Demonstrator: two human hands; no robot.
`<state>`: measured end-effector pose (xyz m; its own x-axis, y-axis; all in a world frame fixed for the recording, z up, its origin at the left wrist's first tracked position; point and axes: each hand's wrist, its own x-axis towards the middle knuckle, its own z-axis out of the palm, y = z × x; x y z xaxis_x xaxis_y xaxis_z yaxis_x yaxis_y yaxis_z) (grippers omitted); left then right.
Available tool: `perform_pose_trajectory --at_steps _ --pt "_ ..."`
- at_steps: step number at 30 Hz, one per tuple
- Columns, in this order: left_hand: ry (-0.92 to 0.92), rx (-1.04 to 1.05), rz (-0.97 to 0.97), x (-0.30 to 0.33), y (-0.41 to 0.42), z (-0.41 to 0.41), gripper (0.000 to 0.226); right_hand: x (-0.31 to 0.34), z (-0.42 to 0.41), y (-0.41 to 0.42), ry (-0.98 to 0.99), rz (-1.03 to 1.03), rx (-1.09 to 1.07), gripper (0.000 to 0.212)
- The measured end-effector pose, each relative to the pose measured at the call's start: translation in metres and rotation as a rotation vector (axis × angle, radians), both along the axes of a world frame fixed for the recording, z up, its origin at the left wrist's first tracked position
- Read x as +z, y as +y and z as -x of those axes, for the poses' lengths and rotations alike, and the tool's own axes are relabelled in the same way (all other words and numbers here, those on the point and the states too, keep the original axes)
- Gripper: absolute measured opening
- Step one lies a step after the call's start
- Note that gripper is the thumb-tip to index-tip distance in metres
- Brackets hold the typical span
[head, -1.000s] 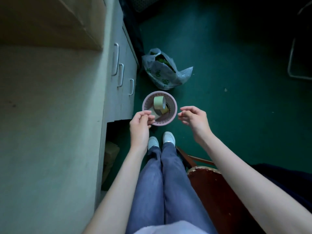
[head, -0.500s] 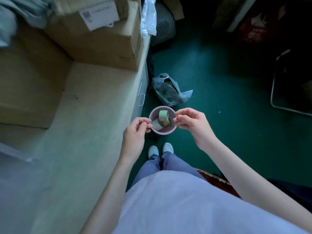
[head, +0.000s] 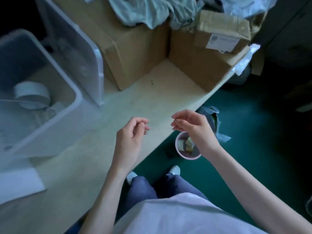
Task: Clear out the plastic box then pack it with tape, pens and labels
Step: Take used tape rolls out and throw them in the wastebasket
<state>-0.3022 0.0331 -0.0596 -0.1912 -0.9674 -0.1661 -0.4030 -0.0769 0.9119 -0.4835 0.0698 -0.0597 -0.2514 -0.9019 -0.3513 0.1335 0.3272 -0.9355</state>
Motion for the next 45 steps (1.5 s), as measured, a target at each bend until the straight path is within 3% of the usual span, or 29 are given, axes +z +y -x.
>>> perform_pose_trajectory --at_steps 6,16,24,30,37,41,45 --pt "0.042 0.156 0.108 0.024 -0.009 -0.073 0.017 0.024 -0.067 -0.04 0.046 0.115 0.191 0.021" --pt "0.058 0.28 0.231 0.054 -0.038 -0.198 0.02 0.051 -0.193 -0.103 0.009 0.287 0.251 0.028" --pt "-0.018 0.345 0.223 0.072 -0.076 -0.257 0.017 0.06 -0.245 -0.161 0.118 0.338 0.358 0.023" --pt "-0.324 0.271 0.24 0.064 -0.136 -0.284 0.018 0.06 -0.263 -0.209 0.254 0.342 0.455 0.027" --pt "-0.951 -0.044 0.231 0.027 -0.227 -0.294 0.055 0.051 -0.265 -0.24 0.32 0.337 0.488 0.027" --pt "-1.085 -0.202 0.051 0.011 -0.261 -0.3 0.079 0.046 -0.264 -0.25 0.328 0.341 0.504 0.025" --pt "-1.115 -0.269 -0.065 0.001 -0.278 -0.302 0.077 0.043 -0.262 -0.259 0.315 0.329 0.508 0.021"
